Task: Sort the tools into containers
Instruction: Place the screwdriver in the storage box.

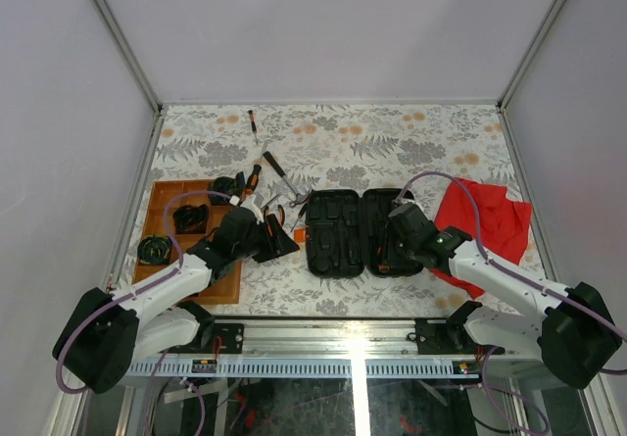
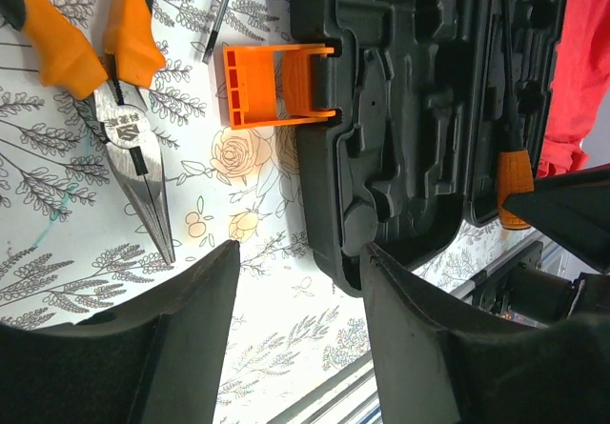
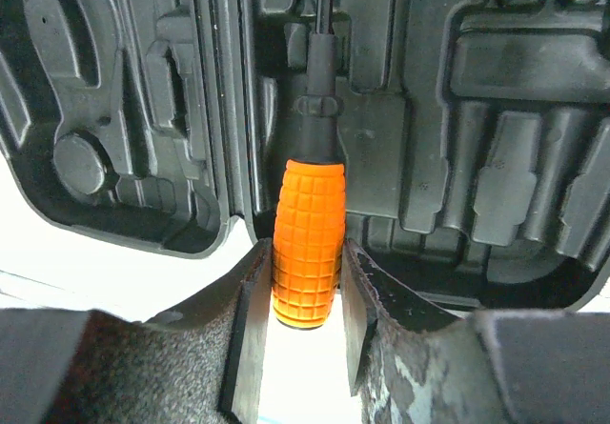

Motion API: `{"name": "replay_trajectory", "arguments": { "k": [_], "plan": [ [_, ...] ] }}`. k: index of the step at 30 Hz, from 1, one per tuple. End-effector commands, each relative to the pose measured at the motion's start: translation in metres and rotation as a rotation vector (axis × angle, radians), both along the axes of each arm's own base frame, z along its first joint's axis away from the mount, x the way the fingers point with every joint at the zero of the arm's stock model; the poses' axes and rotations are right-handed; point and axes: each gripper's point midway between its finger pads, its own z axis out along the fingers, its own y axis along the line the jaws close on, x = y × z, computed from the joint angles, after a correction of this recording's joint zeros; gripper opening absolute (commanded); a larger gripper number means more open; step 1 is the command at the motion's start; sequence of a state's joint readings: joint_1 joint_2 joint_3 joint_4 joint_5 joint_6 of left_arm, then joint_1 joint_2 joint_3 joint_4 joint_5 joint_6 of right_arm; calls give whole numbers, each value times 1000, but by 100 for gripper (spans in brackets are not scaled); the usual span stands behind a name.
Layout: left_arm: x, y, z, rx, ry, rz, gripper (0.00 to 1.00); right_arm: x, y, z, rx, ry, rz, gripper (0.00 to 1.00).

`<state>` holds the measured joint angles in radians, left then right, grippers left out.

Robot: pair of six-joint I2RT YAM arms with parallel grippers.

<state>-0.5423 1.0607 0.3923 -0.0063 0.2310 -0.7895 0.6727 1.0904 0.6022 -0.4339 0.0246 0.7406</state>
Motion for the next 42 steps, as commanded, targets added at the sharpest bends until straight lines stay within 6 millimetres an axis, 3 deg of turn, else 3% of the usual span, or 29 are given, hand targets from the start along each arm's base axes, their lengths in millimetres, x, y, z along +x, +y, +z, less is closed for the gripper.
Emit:
{"name": "replay_trajectory", "arguments": {
  "k": [1,8,18,24,32,37,42],
  "plan": [
    [3,-10,7,-56,-25,-30,52,11,12,11,51,-27,13,0],
    [1,-13,5,-66,-15,-53,52,12,18,5,56,-24,50,0],
    [-2,-16,5,-81,1,-69,51,13,10,-17,-31,23,59,4],
    [-4,-16,2,-78,7,-76,52,13,14,-19,-17,29,71,23],
    [-5,-15,-1,-72,9,-75,55,17,12,-5,-12,-16,70,49],
    [-3,-16,-1,-73,7,-78,62,18,12,6,6,-44,74,58],
    [0,-17,0,-66,-2,-82,63,23,7,21,-2,-112,77,61]
  ]
}}
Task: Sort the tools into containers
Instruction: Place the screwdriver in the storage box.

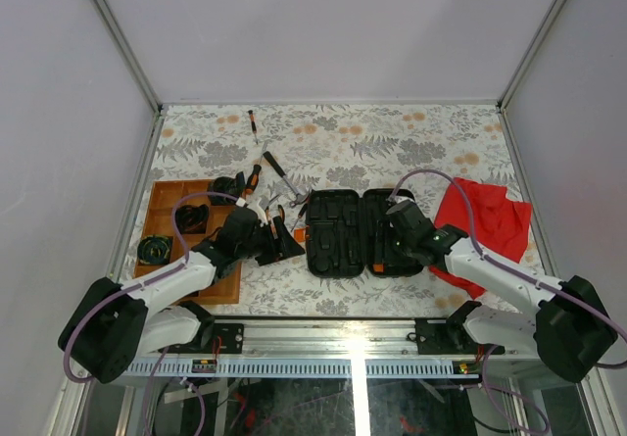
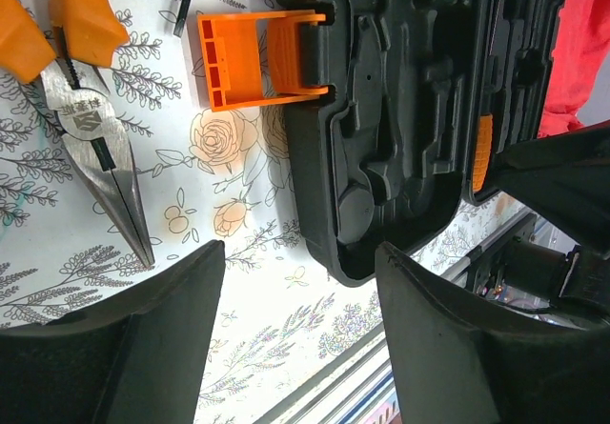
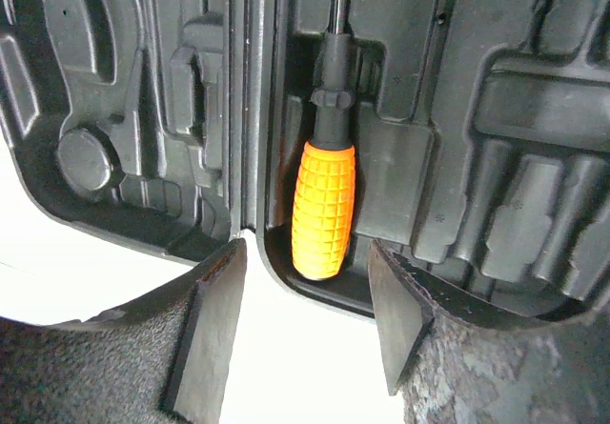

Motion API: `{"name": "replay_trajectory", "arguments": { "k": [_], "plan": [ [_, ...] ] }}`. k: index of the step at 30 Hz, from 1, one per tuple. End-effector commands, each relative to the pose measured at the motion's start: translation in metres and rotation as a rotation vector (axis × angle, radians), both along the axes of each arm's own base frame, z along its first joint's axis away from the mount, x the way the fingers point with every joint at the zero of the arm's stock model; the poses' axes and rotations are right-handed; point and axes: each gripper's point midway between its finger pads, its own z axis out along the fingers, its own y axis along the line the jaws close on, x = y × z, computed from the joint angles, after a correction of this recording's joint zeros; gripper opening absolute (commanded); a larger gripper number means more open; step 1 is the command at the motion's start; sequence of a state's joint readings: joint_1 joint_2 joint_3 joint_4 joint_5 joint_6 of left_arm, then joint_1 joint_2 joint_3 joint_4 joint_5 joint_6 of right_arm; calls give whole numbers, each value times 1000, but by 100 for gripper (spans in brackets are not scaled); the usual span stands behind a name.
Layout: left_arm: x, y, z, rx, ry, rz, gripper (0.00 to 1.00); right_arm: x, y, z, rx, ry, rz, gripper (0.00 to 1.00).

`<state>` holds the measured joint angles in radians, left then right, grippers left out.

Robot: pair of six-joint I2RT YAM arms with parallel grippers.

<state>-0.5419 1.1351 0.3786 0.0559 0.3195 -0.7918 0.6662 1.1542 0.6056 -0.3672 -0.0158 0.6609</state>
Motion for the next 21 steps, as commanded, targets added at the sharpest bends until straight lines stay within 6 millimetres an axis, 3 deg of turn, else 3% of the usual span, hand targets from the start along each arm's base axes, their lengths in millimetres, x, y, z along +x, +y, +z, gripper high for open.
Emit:
{"name": "replay_trajectory", "arguments": {
  "k": [1,6,15,21],
  "plan": [
    [10,-6,11,-28,-59,-15,63,20,-5,32,-8,-131,-11,61],
    [15,-6,7,7,-70,-23,63,32,-17,49,-40,-269,-7,61],
    [14,-18,-2,43,-63,-55,61,31,-25,46,-68,-286,-3,63],
    [14,-25,-11,71,-44,-56,50,31,-24,47,-57,-287,-10,61]
  ]
}}
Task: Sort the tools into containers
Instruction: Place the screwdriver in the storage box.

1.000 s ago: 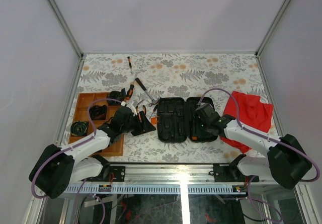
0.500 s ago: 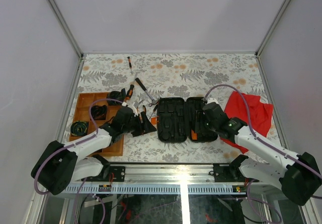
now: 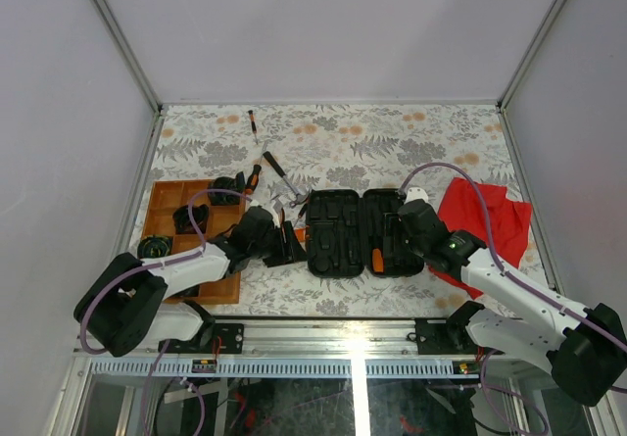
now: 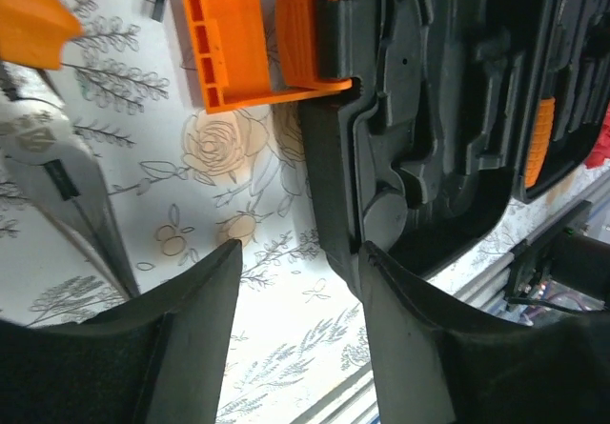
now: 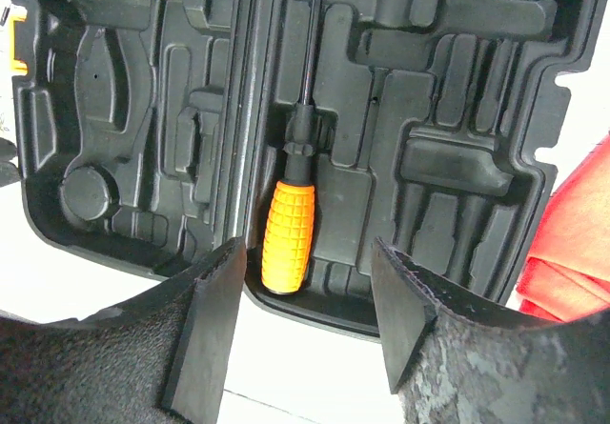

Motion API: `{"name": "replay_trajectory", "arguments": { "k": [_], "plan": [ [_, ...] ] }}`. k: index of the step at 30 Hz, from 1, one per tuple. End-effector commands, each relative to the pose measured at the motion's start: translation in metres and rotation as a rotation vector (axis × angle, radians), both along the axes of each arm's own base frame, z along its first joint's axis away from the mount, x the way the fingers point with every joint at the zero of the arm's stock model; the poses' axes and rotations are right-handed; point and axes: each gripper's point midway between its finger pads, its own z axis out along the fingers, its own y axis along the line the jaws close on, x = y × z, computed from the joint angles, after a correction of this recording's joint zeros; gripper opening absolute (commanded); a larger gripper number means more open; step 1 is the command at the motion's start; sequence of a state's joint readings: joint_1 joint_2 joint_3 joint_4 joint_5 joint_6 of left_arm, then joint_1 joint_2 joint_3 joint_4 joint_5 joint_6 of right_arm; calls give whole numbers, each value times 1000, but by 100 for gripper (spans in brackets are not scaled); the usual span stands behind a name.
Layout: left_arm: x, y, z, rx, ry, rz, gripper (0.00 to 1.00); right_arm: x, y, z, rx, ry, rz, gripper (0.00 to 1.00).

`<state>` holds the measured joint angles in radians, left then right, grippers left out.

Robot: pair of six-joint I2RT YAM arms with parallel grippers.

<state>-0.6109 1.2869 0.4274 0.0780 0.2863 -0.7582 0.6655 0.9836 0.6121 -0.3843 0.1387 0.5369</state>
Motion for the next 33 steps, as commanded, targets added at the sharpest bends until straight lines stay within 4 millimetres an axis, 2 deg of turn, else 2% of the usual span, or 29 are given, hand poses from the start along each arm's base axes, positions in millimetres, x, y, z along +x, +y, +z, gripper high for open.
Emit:
{"name": "replay_trajectory", "arguments": {
  "k": [1,8,18,24,27,30,33],
  "plan": [
    [17,-11,10,2,-76,9,48,7,-1,8,7,-43,-14,61],
    [11,-11,2,44,-60,22,29,8,-3,5,1,-39,-23,56],
    [-1,-7,-7,57,-26,37,16,7,2,2,16,-20,-21,54],
    [-7,6,1,75,-38,68,14,7,3,5,27,-26,-21,54],
    [-2,6,20,67,-82,76,20,7,3,9,33,-32,-23,54],
    [8,1,39,45,-126,84,37,9,4,15,46,-50,-22,54],
    [16,-4,49,31,-151,91,51,9,6,20,61,-60,-19,54]
  ]
}}
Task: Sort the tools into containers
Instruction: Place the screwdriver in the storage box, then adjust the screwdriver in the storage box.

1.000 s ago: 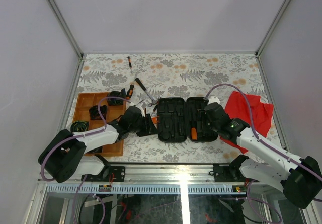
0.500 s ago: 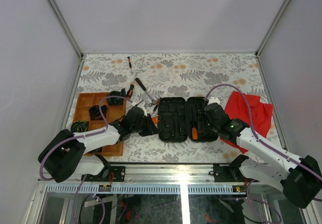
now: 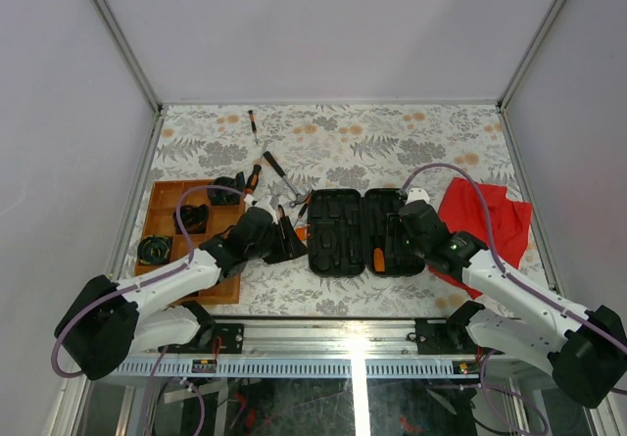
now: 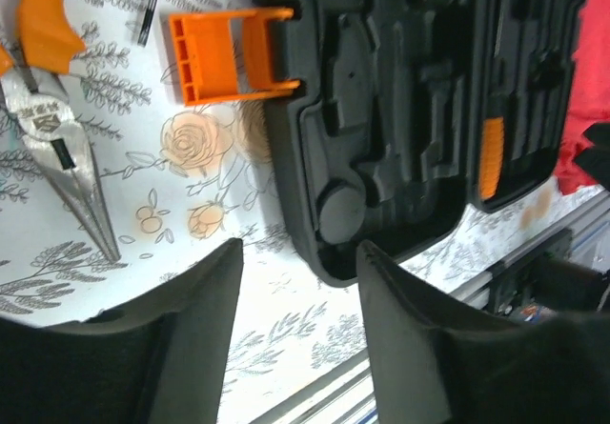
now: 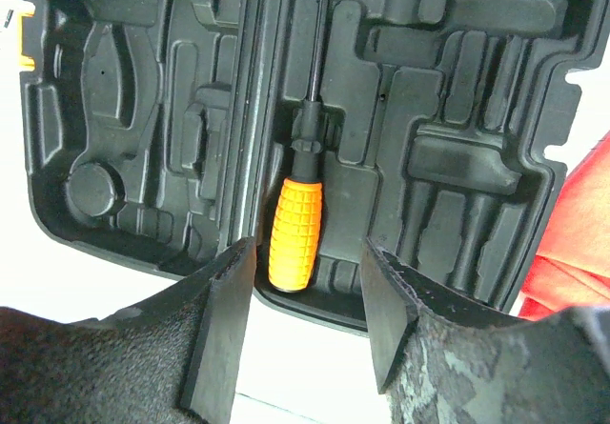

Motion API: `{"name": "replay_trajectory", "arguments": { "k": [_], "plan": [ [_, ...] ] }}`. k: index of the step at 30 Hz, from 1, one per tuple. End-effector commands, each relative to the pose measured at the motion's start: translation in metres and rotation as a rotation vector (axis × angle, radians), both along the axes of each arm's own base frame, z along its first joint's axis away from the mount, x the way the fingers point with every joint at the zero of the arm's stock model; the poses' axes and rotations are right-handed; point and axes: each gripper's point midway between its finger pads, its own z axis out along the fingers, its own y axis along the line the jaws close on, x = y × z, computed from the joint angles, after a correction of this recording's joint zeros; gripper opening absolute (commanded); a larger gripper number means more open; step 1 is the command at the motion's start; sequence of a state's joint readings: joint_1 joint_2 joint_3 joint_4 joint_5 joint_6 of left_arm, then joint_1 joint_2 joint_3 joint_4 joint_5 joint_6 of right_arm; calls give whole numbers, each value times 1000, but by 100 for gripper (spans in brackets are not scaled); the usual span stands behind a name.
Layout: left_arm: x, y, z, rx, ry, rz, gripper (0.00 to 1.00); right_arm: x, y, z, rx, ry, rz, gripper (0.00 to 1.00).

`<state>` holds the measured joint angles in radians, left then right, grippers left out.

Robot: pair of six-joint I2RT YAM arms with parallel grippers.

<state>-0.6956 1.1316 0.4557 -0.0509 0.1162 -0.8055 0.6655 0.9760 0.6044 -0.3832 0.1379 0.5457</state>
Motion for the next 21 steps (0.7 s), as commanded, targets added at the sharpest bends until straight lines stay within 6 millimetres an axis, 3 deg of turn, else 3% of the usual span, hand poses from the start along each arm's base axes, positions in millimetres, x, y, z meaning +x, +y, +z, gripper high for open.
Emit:
{"name": "replay_trajectory", "arguments": {
  "k": [1,6,14,21],
  "plan": [
    [19,-8,22,-7,-68,19,54,11,6,22,58,-65,-14,54],
    [24,-20,16,-27,-47,-2,60,10,7,20,63,-56,-16,55],
    [25,-17,-11,32,14,12,60,10,11,15,64,-40,-7,55],
    [24,-20,-17,23,20,3,50,7,3,0,18,23,-66,55]
  ]
}}
